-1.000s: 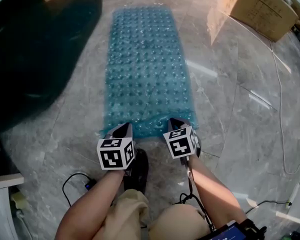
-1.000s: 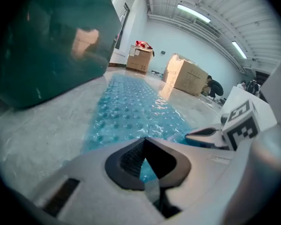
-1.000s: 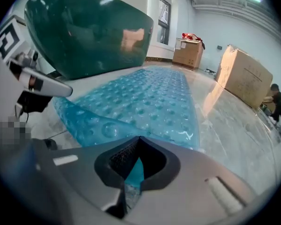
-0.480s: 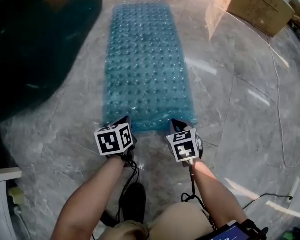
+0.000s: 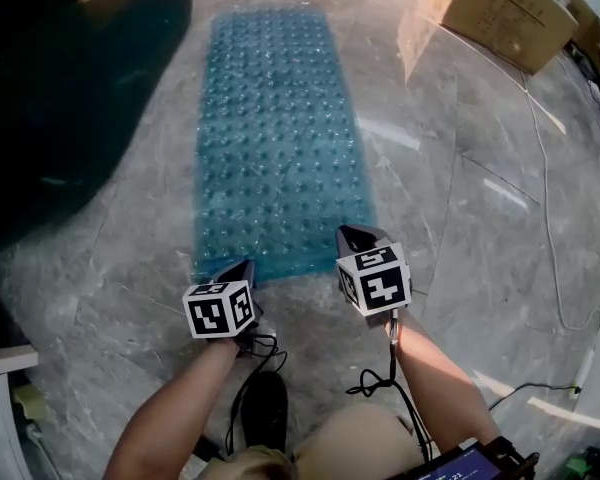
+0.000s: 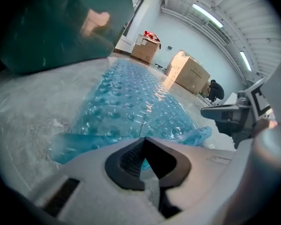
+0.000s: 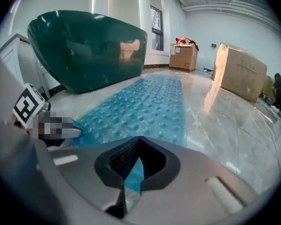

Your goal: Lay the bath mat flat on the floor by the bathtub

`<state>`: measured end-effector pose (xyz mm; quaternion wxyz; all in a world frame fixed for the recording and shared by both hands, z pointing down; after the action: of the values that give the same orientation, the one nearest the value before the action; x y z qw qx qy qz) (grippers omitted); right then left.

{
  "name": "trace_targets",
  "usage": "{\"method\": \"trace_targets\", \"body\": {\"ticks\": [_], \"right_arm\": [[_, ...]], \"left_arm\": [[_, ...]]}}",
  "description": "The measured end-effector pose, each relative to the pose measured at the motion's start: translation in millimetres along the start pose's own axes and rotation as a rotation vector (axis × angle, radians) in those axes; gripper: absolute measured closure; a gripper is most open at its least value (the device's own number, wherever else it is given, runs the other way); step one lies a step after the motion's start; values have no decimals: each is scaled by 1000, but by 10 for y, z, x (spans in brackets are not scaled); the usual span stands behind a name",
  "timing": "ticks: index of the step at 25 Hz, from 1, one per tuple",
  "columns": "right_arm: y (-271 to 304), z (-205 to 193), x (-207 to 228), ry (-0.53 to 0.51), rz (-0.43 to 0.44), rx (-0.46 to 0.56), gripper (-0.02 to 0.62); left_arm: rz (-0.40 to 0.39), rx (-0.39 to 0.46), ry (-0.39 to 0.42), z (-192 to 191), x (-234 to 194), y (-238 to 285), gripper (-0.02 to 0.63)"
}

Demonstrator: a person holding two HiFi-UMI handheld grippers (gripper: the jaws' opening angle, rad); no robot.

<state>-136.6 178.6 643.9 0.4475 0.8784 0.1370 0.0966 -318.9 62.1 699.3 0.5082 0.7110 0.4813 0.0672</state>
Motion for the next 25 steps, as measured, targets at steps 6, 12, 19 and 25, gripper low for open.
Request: {"method": "trace_targets", "body": {"ticks": [6,12,19,25], "right_arm": [[210,-543,-81,22,0,-166,586],[77,-864,-264,-49,-36,-132,586],[-2,-1021,-345,-68,-18,-115,588],[-55,-1087,-381,-57,-11,-110,586]], "left_arm": [[-64,63,-101,128,185,-285,600],[-43,68,-183,149,-30,-366,600],[34,-45,-191,-252,-279,-350,600],[25,-76,-199,-500,-261,-442,600]]}}
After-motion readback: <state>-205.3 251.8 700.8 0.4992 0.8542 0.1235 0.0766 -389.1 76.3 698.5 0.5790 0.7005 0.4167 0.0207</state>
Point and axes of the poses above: the fingertips, and each gripper's own axes: y forward along the fingers, x to its right, z out of its top, the point moved 5 cm from there along -y, backward along the fingers, and after that the axes turned 7 degrees about -x, right-handed, at the moved point
